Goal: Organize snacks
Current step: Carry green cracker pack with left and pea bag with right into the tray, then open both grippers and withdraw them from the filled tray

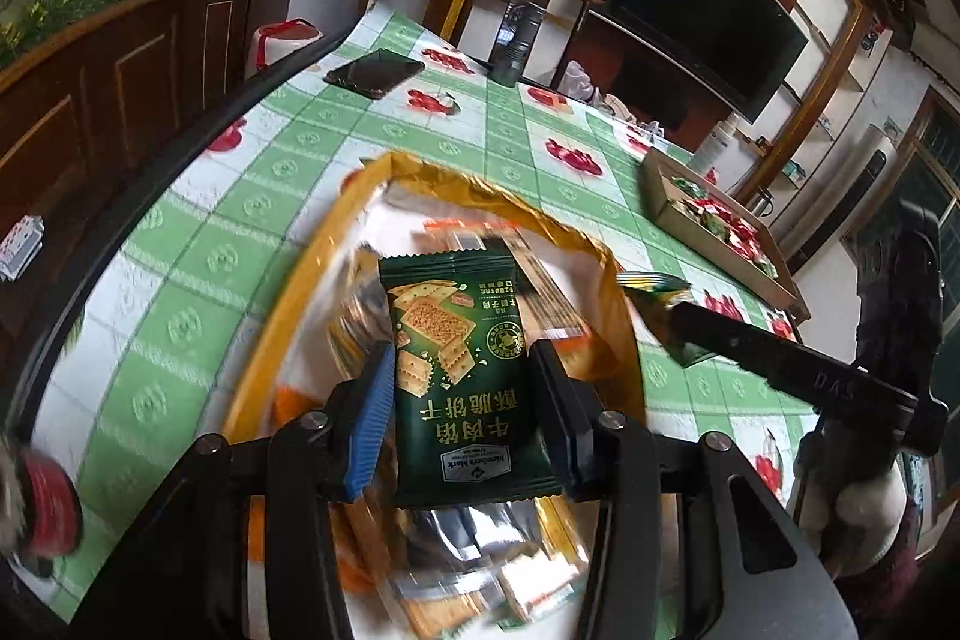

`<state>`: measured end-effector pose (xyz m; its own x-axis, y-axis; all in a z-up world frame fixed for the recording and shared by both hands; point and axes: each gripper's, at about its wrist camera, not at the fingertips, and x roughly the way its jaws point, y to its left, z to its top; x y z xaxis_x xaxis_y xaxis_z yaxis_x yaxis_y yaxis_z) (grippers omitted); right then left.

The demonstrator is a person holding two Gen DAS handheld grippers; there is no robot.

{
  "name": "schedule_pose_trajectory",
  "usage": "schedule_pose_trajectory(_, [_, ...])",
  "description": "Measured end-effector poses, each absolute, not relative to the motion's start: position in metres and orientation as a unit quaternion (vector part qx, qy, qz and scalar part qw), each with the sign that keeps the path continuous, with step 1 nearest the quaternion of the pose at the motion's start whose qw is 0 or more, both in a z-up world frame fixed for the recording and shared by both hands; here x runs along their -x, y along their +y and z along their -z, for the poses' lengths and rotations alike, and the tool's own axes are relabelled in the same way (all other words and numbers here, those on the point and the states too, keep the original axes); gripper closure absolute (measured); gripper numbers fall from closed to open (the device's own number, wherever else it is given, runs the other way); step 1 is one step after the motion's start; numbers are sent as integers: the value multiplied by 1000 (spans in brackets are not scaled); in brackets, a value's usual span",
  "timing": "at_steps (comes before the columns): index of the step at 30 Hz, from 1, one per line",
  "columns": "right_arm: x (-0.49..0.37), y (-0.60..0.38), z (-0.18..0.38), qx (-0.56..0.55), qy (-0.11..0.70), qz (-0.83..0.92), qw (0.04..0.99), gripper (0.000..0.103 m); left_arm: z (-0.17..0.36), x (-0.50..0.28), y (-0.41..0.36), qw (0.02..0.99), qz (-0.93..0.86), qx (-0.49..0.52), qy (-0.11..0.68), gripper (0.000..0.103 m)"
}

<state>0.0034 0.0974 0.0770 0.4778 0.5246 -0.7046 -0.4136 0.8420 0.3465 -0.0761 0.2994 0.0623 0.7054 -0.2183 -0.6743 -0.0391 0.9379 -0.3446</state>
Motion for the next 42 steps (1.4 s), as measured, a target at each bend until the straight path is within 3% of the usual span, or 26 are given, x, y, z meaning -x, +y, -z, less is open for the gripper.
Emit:
schedule_pose_trajectory(8, [-41, 141, -63, -43, 449, -255, 856, 65, -56, 52, 317, 901, 48, 183, 389, 60])
schedule_pose_trajectory(12, [-51, 146, -54, -53, 455, -252, 852, 61, -54, 53, 325, 899, 48, 203, 386, 38])
schedule_pose_trajectory(15, [-52, 148, -51, -59, 455, -252, 852, 51, -56, 59, 328, 900, 51, 211, 377, 37])
schedule_pose_trajectory(17, [-48, 146, -55, -55, 446, -250, 857, 51, -58, 64, 328, 901, 50, 215, 374, 34])
schedule_pose_trajectory(29, [20, 98, -74, -77, 389, -240, 886, 42, -82, 110, 289, 929, -1, 158, 336, 29])
schedule_pose_trajectory(31, [38, 89, -76, -75, 376, -236, 893, 40, -86, 116, 281, 933, -23, 144, 330, 19])
schedule_pose_trajectory(42, [104, 57, -72, -71, 346, -218, 910, 31, -90, 130, 244, 927, -93, 89, 351, 18])
